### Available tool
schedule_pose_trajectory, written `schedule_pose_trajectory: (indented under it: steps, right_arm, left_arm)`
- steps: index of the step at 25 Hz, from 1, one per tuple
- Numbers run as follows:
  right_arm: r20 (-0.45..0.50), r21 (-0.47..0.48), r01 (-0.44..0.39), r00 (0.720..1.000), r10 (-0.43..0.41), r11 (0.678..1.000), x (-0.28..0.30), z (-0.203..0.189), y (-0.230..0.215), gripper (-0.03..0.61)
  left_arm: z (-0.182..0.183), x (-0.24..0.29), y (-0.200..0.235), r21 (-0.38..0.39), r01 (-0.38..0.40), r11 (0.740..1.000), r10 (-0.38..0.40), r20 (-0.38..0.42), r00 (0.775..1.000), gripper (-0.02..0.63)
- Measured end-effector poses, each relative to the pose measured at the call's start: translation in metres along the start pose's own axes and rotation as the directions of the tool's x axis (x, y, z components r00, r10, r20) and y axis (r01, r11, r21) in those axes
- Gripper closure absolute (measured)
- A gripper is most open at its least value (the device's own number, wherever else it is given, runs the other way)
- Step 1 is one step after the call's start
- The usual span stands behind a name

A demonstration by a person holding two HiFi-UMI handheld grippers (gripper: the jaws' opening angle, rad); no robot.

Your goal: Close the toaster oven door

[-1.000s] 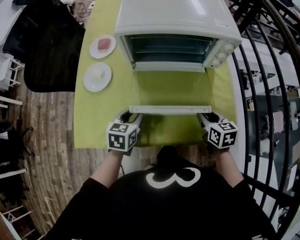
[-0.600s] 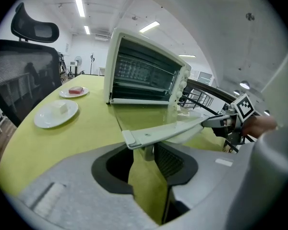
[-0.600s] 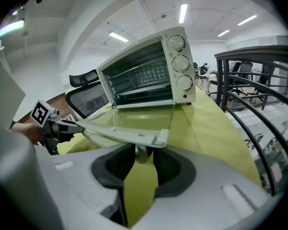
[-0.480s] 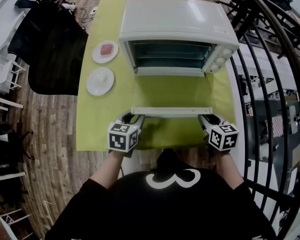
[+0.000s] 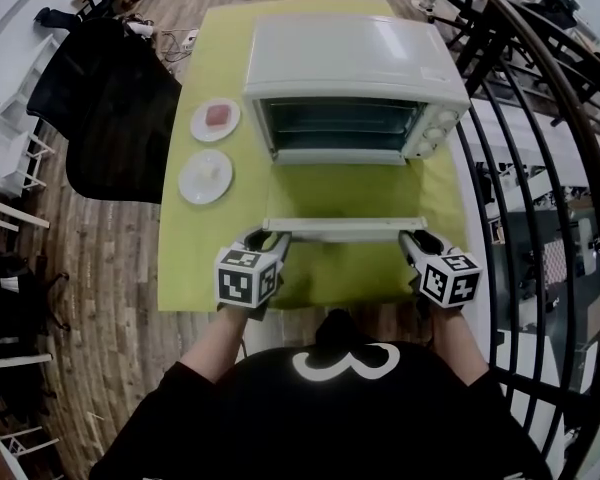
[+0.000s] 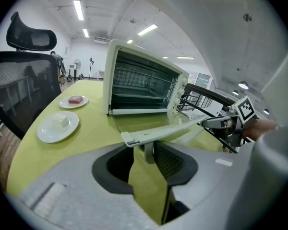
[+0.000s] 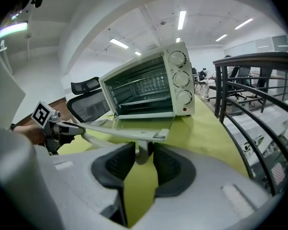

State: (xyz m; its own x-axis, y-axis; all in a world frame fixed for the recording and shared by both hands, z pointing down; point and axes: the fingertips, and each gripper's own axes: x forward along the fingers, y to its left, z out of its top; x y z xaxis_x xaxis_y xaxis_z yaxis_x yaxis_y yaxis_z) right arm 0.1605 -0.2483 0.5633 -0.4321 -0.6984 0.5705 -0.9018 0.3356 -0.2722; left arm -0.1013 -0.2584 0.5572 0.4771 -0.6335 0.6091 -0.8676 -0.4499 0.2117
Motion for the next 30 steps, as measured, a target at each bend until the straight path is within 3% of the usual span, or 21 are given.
schedule_pose_trajectory:
  steps: [12,30]
  right_arm:
    - [0.063,0.005,-0.009,0.998,0.009,1.000,-0.012,0.029,0.004,0.457]
    - [0.132,0.006,-0.049,0.990,0.048,0.999,-0.025,0.080,0.011,0.459]
  left_arm:
    - [0.031,-0.009,-0.005,0.025,-0.010,1.000,0.009,0.058,0.998,0.500]
    - [0.082,-0.025,-0.002,-0.019,-0.002,1.000,0.005,0.131,0.991,0.499]
